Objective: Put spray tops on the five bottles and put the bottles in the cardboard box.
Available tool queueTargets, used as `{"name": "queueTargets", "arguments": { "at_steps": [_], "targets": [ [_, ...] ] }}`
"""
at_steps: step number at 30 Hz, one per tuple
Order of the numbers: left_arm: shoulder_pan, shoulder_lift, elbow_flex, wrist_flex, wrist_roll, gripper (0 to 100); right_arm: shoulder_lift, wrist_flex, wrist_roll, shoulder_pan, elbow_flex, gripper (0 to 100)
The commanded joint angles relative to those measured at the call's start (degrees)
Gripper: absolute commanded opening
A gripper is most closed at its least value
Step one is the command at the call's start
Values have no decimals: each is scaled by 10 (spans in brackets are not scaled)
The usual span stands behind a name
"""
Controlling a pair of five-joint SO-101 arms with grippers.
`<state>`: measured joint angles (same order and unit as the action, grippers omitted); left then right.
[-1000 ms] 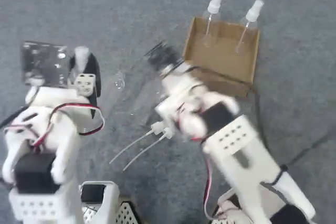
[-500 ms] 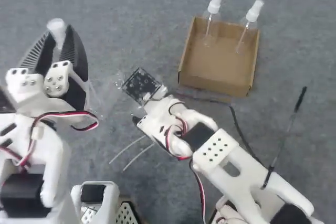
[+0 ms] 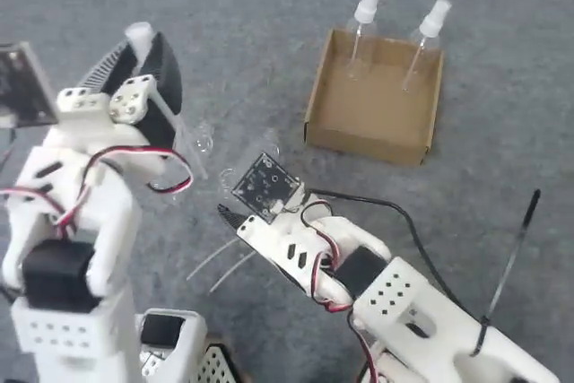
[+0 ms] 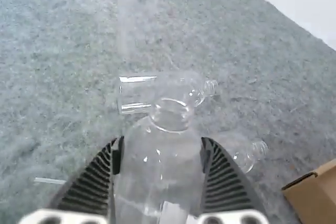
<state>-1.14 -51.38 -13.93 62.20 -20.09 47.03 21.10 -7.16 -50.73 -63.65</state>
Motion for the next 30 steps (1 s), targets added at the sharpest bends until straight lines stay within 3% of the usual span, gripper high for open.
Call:
{"name": "queueTargets", "arguments": {
  "at_steps": [1,13,24,30],
  "targets": [
    [1,37,12,-54,-9,12,31,-15,10,-5,3,6],
    [48,60,-85,-109,-9,12,31,-15,10,-5,3,6],
    [60,59,-161,-46,-5,12,32,-11,9,5,-11,6],
    [62,59,-165,-7,22,12,31,-154,22,34,-57,6]
  ]
}}
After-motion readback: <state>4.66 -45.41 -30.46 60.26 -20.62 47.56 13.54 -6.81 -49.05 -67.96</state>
